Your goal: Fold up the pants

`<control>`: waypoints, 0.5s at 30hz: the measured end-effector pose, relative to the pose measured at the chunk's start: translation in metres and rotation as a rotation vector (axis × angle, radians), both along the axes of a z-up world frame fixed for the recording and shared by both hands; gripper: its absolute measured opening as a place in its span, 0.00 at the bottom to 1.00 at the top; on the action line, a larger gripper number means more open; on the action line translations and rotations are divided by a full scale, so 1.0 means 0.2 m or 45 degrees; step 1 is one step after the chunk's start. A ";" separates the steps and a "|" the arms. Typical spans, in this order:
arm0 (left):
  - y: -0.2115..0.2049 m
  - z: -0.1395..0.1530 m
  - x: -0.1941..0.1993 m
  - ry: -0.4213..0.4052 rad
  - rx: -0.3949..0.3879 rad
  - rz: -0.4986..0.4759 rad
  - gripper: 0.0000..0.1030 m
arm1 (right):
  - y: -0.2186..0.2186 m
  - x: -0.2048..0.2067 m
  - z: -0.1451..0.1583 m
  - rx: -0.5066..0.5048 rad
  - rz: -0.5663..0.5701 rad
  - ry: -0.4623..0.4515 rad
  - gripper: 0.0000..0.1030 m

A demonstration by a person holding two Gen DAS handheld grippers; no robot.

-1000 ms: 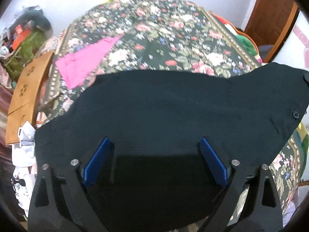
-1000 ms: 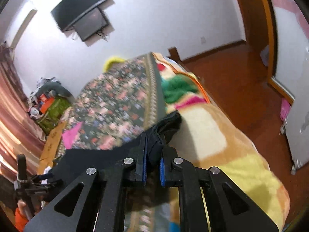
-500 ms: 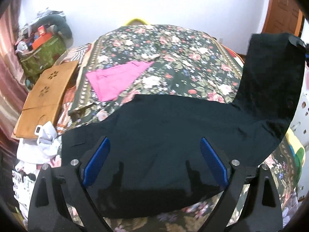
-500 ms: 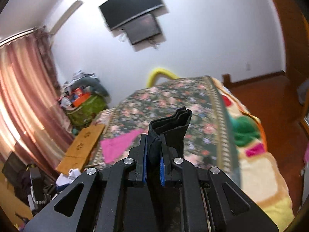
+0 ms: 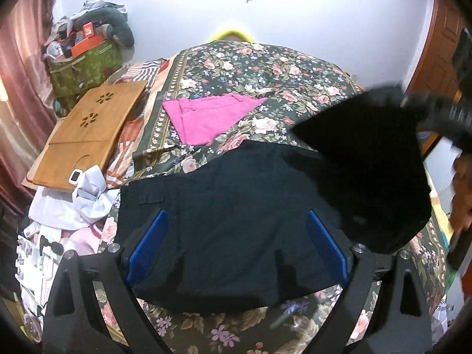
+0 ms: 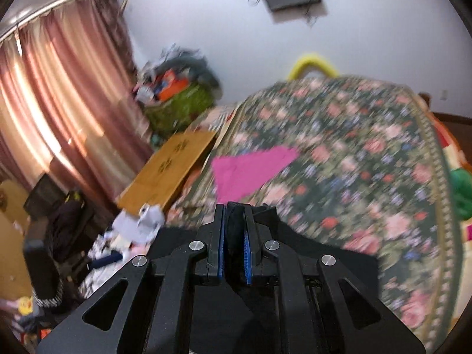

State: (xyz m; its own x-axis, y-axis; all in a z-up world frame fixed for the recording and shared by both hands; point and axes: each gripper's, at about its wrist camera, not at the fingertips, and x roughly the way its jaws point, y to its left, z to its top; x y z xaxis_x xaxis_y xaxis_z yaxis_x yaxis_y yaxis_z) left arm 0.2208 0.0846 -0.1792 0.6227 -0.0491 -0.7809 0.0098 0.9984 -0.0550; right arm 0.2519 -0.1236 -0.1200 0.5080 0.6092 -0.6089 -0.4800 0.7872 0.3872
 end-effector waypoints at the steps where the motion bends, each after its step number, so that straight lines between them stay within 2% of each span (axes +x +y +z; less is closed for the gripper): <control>1: 0.01 0.00 -0.01 0.000 0.003 0.002 0.92 | 0.03 -0.02 -0.04 -0.020 0.027 0.020 0.08; 5: 0.03 -0.01 -0.02 0.002 0.018 0.016 0.92 | 0.12 -0.10 -0.19 -0.093 0.129 0.107 0.08; 11: 0.06 -0.03 -0.02 0.024 -0.017 0.051 0.92 | 0.21 -0.21 -0.33 -0.210 0.251 0.201 0.09; 15: 0.06 -0.05 0.00 0.038 -0.029 0.052 0.92 | 0.21 -0.26 -0.37 -0.227 0.293 0.243 0.14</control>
State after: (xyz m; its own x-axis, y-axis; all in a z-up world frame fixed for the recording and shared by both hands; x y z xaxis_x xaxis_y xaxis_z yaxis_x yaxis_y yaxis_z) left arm 0.2202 0.0966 -0.1884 0.6013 -0.0421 -0.7979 -0.0329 0.9965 -0.0773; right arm 0.2007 -0.0817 -0.1949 0.2364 0.5704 -0.7866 -0.5852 0.7299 0.3533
